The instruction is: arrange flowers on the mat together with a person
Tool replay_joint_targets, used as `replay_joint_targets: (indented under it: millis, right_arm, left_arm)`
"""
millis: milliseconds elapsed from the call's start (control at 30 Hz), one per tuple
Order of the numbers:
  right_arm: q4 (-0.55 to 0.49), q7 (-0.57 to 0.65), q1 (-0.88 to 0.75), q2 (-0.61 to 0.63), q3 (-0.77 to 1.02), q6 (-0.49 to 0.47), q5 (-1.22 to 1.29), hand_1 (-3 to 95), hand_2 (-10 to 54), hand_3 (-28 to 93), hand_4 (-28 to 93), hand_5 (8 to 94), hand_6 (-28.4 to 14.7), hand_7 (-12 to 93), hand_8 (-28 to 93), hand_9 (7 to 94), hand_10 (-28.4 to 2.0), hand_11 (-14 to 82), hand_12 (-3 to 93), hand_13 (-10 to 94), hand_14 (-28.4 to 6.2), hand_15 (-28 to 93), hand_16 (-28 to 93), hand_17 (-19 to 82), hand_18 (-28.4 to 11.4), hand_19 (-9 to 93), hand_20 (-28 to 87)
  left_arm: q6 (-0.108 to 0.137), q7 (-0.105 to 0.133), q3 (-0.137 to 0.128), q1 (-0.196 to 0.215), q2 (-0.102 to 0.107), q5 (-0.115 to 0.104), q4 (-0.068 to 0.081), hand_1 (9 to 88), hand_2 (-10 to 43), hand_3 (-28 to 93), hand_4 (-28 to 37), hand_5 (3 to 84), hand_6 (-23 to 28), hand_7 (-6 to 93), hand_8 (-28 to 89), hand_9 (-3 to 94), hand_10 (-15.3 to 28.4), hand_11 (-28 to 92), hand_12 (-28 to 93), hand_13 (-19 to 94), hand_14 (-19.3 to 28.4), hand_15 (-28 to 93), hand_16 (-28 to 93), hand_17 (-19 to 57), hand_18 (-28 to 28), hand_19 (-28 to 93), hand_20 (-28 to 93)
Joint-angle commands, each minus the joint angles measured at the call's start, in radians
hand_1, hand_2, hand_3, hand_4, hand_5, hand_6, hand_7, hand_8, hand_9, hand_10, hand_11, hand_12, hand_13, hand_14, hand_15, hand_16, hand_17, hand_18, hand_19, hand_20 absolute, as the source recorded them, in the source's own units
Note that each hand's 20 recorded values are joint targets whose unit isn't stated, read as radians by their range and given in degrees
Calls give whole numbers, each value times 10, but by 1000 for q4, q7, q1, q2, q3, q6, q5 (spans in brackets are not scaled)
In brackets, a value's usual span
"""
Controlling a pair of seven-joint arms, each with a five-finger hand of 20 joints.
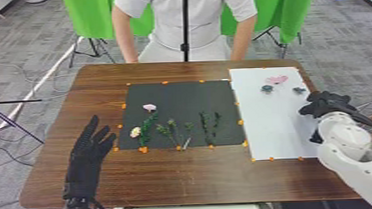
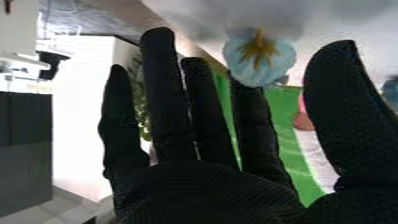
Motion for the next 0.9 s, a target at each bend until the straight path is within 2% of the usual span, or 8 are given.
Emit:
replay_joint_targets:
  millis: [33,100,200,267,433,567,733,900]
  right_arm:
    - [33,-24,60,15,-77,26,-74,396,-45,699,-261,518,59,224,-144,563,-95,199,155,556,-95,490,141,155,-237,528,255]
    - [42,-26,60,15,-93,58,-85,457,-62,667,-267,587,69,254,-121,642,-72,196,178,599,-74,475,167,177,-224,535,262]
    - [43,-20,48,16,-96,85,-106,566,-77,604,-275,731,79,259,-54,827,-44,88,319,677,-23,441,293,215,-188,554,279]
    - [39,-23,32,14,-85,105,-115,587,-85,600,-280,760,78,250,-41,873,-36,94,355,707,-8,447,316,218,-170,586,296]
    - [9,-15,20,14,-67,192,-135,597,-93,604,-282,776,73,243,-34,891,-33,102,369,731,-3,456,322,216,-145,622,309]
    - [-74,-16,14,8,-39,270,-191,597,-94,610,-282,782,69,242,-30,894,-33,104,374,737,-1,461,324,216,-139,631,310]
    - [-179,-95,146,-37,-136,318,-210,594,-95,618,-282,784,68,239,-27,895,-34,106,379,739,0,466,323,217,-132,636,310]
    - [-215,-222,351,-158,-330,293,-180,591,-95,627,-283,785,66,237,-23,896,-36,106,381,738,-1,467,326,214,-129,637,308]
  left_arm:
    - [-3,-2,6,-1,0,-5,8,220,45,778,-283,245,-5,122,-100,270,127,104,121,214,180,232,-15,-118,232,429,42]
    - [-2,0,4,2,-1,-6,6,219,45,779,-283,245,-5,122,-100,270,127,104,121,213,180,232,-16,-118,232,429,42]
    - [-1,3,6,0,1,-7,7,220,45,778,-283,247,-4,121,-100,270,128,104,121,213,180,232,-16,-118,232,430,42]
    - [3,9,6,4,2,-9,5,219,45,779,-283,247,-3,121,-100,270,127,104,121,214,180,232,-16,-118,232,430,42]
    - [12,17,1,11,8,-11,-1,220,45,778,-283,247,-3,121,-100,270,127,104,121,214,180,232,-16,-118,232,430,41]
    - [12,21,-13,19,11,-10,-10,220,45,779,-283,247,-3,121,-100,270,128,104,121,214,180,233,-16,-118,232,430,41]
    - [19,25,-31,39,13,-23,-22,219,44,779,-283,247,-3,120,-100,270,128,105,121,213,181,232,-16,-118,232,431,41]
    - [15,9,-41,42,10,-18,-27,219,45,777,-283,248,-2,118,-99,270,128,104,120,213,181,233,-16,-118,232,431,41]
